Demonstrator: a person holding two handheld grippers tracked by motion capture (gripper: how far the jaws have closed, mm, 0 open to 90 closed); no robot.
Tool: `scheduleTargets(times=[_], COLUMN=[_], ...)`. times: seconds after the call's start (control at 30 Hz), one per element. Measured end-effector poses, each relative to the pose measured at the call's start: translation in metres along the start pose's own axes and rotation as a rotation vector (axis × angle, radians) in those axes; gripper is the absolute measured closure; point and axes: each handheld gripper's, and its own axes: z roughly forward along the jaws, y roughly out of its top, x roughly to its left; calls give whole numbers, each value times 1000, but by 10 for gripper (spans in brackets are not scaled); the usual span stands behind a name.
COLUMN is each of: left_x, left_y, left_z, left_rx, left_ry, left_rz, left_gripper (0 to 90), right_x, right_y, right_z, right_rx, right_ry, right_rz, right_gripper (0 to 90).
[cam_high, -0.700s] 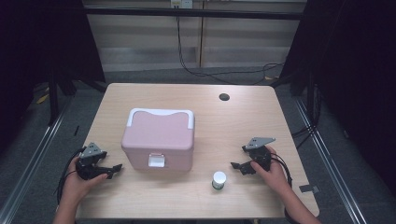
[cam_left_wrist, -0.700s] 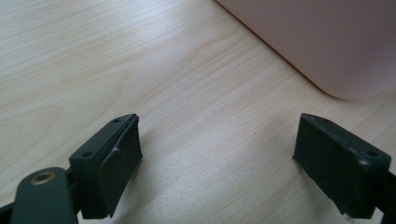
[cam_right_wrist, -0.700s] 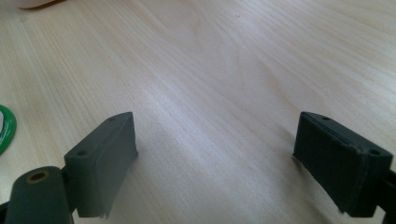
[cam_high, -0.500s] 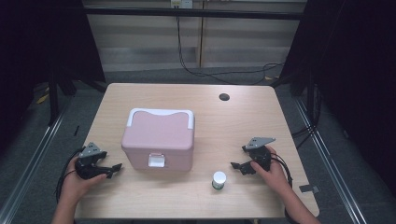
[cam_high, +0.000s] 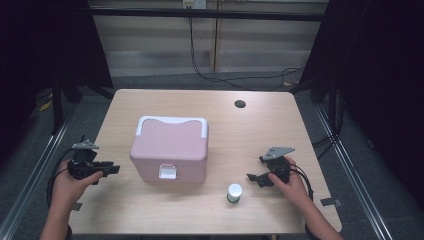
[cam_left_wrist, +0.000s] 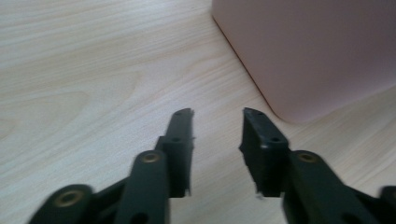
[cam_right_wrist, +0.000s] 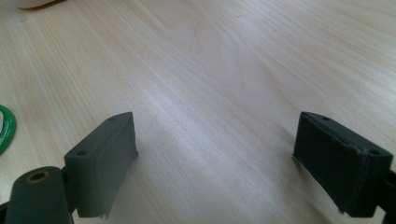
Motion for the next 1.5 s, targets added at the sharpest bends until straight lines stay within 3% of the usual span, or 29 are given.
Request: scheduleTargets(times=[0.07,0.1,0.2,0.3,0.5,0.63,0.8,1.03,1.3,1.5], left_x=[0,0,-2,-6,-18,-26,-33,-35,-48,-56], left_y=[5,11,26,42,63,74,77,77,84,92], left_z=[-2,-6,-13,-18,-11,-1,9,13,20,22], left_rx=[9,28,47,59,70,41,42,44,24,32], left_ry=[-6,-16,-7,-15,-42,-56,-96,-100,-129,-128], left_rz=[-15,-32,-58,-61,-54,-55,-45,-52,-38,-10], left_gripper=[678,753,818,898,900,900,900,900,900,900], right_x=[0,0,0,0,0,0,0,0,0,2], right_y=[0,0,0,0,0,0,0,0,0,-1], right_z=[0,0,0,0,0,0,0,0,0,-1], right_rx=[0,0,0,0,1,1,-1,1,0,0], right_ry=[-1,-1,0,-1,-1,-1,-2,-1,-1,-10], right_rz=[1,1,1,1,0,0,1,1,3,8], right_gripper=[122,122,122,122,122,122,122,122,123,123])
